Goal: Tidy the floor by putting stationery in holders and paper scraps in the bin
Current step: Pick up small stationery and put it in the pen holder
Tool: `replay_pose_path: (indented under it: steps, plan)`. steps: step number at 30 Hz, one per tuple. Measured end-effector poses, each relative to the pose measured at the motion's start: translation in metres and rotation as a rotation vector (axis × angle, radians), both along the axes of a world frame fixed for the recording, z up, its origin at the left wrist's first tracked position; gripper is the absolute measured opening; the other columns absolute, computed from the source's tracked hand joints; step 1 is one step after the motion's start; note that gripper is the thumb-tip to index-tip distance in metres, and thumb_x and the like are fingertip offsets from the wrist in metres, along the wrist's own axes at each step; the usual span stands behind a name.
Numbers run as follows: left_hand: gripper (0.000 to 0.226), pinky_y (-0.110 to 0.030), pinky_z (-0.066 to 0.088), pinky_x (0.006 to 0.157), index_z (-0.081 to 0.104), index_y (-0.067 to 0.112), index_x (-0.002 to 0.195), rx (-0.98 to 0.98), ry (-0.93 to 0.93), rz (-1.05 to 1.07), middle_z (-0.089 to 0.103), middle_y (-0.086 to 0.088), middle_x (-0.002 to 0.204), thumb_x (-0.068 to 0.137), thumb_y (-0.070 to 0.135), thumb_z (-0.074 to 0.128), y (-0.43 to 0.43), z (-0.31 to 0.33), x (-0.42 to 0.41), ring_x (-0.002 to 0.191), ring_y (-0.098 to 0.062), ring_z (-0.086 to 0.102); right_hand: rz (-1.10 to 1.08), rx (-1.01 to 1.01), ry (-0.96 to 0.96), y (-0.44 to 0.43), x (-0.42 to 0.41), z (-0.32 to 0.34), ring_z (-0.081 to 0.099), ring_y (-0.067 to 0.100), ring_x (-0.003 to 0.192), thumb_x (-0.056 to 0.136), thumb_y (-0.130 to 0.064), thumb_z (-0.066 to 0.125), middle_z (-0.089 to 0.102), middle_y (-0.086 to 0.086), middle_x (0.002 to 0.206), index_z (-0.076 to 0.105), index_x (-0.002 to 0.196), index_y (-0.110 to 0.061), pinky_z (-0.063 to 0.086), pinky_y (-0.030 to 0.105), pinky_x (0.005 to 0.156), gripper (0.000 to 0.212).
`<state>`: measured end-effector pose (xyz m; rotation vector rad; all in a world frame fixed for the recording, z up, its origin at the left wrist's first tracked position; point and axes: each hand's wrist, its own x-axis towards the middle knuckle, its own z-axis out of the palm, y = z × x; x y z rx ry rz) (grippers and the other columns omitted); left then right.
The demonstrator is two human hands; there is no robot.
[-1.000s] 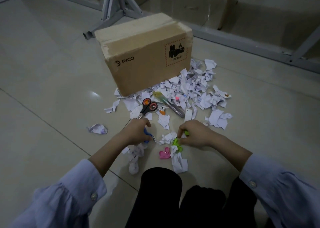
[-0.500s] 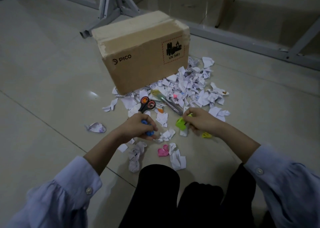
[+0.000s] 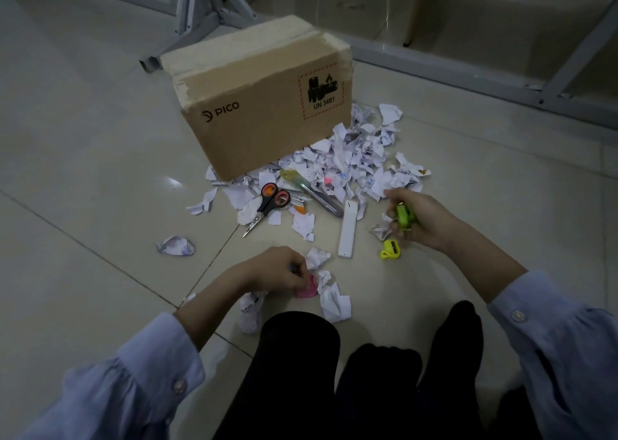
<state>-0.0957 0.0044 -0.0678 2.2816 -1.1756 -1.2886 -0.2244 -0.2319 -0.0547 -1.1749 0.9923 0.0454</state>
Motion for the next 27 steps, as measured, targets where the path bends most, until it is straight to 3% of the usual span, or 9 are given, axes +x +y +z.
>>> replay_pose_path:
  steps: [4, 8, 10, 13, 15, 22, 25, 27]
  plan:
    - [0.028, -0.016, 0.038, 0.06, 0.071, 0.013, 0.082, -0.054, -0.214, -0.035, 0.054, 0.014, 0.065, 0.066, 0.033, 0.083, -0.003, -0.004, -0.008, 0.062, -0.004, 0.049, 0.253, -0.423, 0.163, 0.001, -0.009, -0.009, 0.036, 0.019, 0.04, 0.079, -0.029, 0.075, 0.044, 0.008, 0.053, 0.048, 0.064, -0.013, 0.028, 0.021, 0.041, 0.035]
    - [0.039, -0.03, 0.047, 0.071, 0.06, 0.019, 0.08, -0.049, -0.338, -0.048, 0.056, 0.006, 0.075, 0.058, 0.039, 0.084, -0.006, -0.014, -0.012, 0.073, -0.014, 0.052, 0.534, -0.705, 0.333, 0.004, -0.014, -0.011, 0.052, 0.015, 0.055, 0.068, -0.043, 0.082, 0.06, 0.004, 0.07, 0.056, 0.075, -0.015, 0.039, 0.022, 0.042, 0.038]
    - [0.04, -0.032, 0.05, 0.072, 0.059, 0.019, 0.083, -0.034, -0.369, -0.067, 0.056, 0.004, 0.08, 0.058, 0.04, 0.082, -0.006, -0.019, -0.014, 0.077, -0.017, 0.055, 0.613, -0.783, 0.399, 0.005, -0.016, -0.015, 0.056, 0.016, 0.069, 0.063, -0.049, 0.083, 0.06, 0.001, 0.083, 0.056, 0.083, -0.017, 0.044, 0.026, 0.049, 0.046]
    - [0.035, -0.032, 0.049, 0.071, 0.058, 0.02, 0.084, -0.029, -0.393, -0.096, 0.051, 0.006, 0.079, 0.061, 0.037, 0.078, -0.007, -0.024, -0.017, 0.078, -0.018, 0.054, 0.7, -0.871, 0.503, 0.004, -0.018, -0.025, 0.058, 0.021, 0.091, 0.057, -0.057, 0.082, 0.057, 0.002, 0.102, 0.053, 0.099, -0.019, 0.051, 0.033, 0.071, 0.064]
    - [0.029, -0.032, 0.048, 0.072, 0.06, 0.018, 0.086, -0.035, -0.409, -0.103, 0.051, 0.006, 0.079, 0.066, 0.033, 0.075, -0.008, -0.025, -0.019, 0.082, -0.02, 0.056, 0.707, -0.896, 0.507, 0.004, -0.02, -0.032, 0.056, 0.022, 0.097, 0.056, -0.058, 0.081, 0.058, 0.001, 0.105, 0.052, 0.096, -0.021, 0.05, 0.034, 0.079, 0.062]
    - [0.021, -0.031, 0.046, 0.073, 0.057, 0.019, 0.077, -0.002, -0.41, -0.108, 0.053, 0.004, 0.077, 0.073, 0.033, 0.073, -0.012, -0.013, -0.011, 0.077, -0.015, 0.049, 0.689, -0.929, 0.463, 0.006, -0.021, -0.03, 0.057, 0.019, 0.086, 0.065, -0.054, 0.076, 0.059, 0.001, 0.089, 0.055, 0.082, -0.018, 0.046, 0.032, 0.071, 0.045]
    - [0.02, -0.027, 0.042, 0.066, 0.063, 0.016, 0.076, 0.008, -0.343, -0.079, 0.052, 0.009, 0.068, 0.073, 0.03, 0.076, -0.015, 0.002, -0.001, 0.073, -0.014, 0.051, 0.692, -0.913, 0.425, 0.003, -0.021, -0.027, 0.055, 0.02, 0.066, 0.072, -0.056, 0.071, 0.052, 0.004, 0.063, 0.049, 0.06, -0.016, 0.037, 0.029, 0.058, 0.048]
    - [0.025, -0.023, 0.039, 0.061, 0.064, 0.014, 0.076, 0.011, -0.276, -0.054, 0.055, 0.009, 0.07, 0.069, 0.031, 0.081, -0.017, 0.013, 0.007, 0.07, -0.012, 0.051, 0.673, -0.892, 0.385, 0.002, -0.023, -0.021, 0.049, 0.017, 0.055, 0.078, -0.057, 0.066, 0.05, 0.005, 0.056, 0.054, 0.058, -0.013, 0.033, 0.027, 0.052, 0.05]
